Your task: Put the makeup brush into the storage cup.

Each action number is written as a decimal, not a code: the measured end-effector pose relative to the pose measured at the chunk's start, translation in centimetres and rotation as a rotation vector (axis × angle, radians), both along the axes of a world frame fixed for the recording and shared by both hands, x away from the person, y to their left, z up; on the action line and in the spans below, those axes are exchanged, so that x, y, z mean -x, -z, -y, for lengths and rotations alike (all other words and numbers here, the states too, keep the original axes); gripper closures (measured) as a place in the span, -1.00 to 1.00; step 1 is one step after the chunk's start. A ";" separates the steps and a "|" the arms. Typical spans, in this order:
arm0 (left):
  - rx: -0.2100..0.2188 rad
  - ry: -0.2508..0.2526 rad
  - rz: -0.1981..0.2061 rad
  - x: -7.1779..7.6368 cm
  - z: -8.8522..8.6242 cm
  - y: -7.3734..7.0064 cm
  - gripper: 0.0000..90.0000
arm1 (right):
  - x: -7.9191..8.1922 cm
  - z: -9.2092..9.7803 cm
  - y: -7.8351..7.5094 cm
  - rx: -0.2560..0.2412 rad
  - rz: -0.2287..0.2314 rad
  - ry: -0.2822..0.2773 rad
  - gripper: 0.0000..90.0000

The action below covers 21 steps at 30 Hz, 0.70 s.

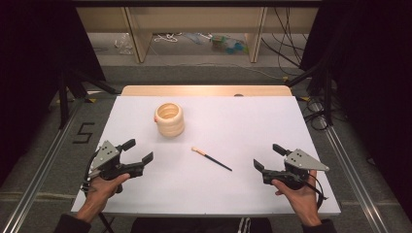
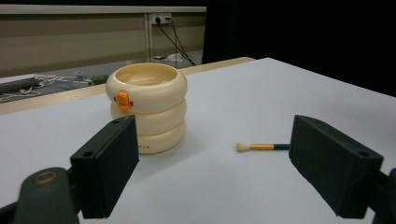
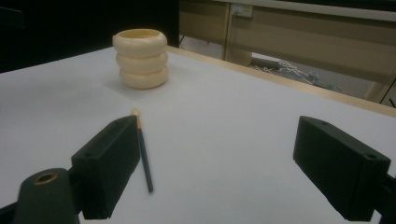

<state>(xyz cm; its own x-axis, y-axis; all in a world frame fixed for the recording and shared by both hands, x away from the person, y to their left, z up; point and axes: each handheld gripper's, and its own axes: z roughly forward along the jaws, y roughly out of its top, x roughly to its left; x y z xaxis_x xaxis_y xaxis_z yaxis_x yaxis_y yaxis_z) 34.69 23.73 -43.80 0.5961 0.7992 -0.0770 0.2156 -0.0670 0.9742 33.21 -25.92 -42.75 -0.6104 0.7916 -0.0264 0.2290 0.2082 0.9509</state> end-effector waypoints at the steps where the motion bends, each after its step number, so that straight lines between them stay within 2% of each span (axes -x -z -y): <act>1: 0.000 0.000 -0.001 0.0 0.0 0.0 -0.65 | 0.0 -0.1 0.0 -0.006 -0.006 0.004 -0.65; 3: -0.001 -0.001 -0.001 0.0 0.0 0.0 -0.65 | -0.1 -0.1 0.1 -0.010 0.010 0.005 -0.65; 14: -0.007 -0.003 -0.003 0.0 0.0 0.0 -0.65 | -0.4 -0.3 -0.1 0.017 -0.017 -0.014 -0.64; 18: -0.002 -0.004 -0.005 -0.1 0.1 0.1 -0.65 | -0.6 -0.4 -0.2 0.045 -0.034 -0.019 -0.64; 19: -0.001 -0.004 -0.007 -0.1 0.1 0.1 -0.65 | -0.7 -0.5 -0.2 0.046 -0.024 -0.020 -0.63; 21: 0.001 -0.005 -0.009 -0.1 0.1 0.1 -0.65 | -0.8 -0.8 -0.6 0.083 -0.043 -0.036 -0.63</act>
